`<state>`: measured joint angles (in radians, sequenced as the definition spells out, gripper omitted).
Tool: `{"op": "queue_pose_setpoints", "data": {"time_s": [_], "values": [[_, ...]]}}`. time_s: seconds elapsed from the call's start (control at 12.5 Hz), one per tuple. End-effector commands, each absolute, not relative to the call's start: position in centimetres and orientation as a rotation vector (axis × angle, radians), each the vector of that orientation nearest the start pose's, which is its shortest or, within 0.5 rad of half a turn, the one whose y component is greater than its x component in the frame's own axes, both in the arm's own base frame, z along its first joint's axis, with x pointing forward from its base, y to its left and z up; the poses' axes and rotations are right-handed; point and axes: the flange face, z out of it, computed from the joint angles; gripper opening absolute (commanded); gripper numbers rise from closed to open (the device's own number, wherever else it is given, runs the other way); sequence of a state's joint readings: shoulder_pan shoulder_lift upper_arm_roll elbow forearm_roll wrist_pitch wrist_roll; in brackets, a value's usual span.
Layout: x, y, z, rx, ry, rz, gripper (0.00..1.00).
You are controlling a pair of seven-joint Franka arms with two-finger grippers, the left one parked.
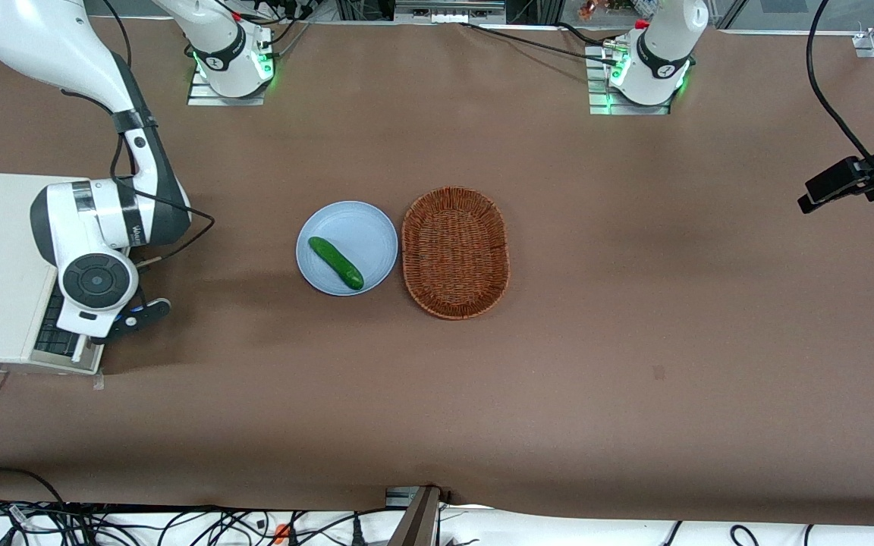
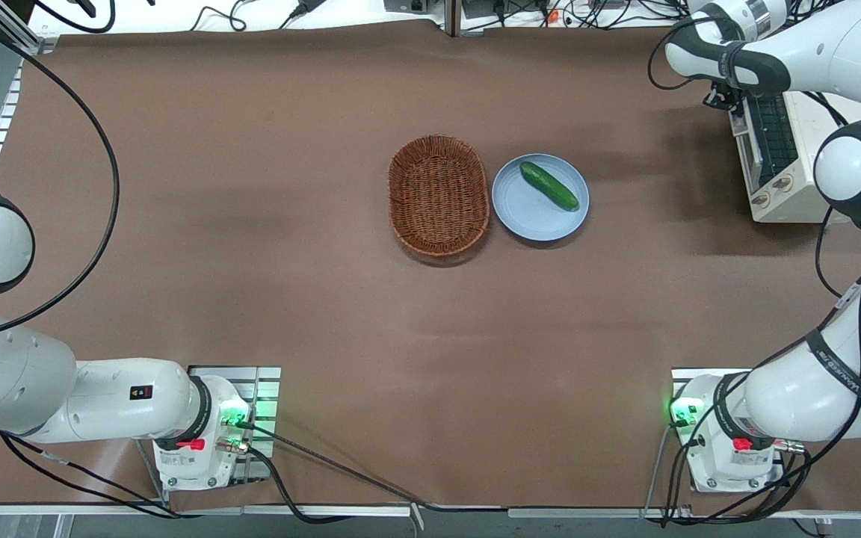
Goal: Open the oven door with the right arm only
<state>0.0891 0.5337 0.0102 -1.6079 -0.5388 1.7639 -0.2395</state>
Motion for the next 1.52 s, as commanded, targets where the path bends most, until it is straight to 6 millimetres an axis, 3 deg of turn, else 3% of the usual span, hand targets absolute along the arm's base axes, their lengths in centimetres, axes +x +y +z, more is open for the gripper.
{"op": "queue_pose_setpoints", "data": {"time_s": [0.0, 0.32, 0.72, 1.44], "values": [[65.7, -1.4, 23.0, -3.376, -0.932, 0.738, 0.00], [65.7, -3.1, 20.5, -3.360, -0.894, 0.715, 0.00], [65.8, -2.7, 18.9, -3.323, -0.836, 0.655, 0.00], [65.2, -1.1, 18.4, -3.148, -0.199, 0.568, 0.00]]}}
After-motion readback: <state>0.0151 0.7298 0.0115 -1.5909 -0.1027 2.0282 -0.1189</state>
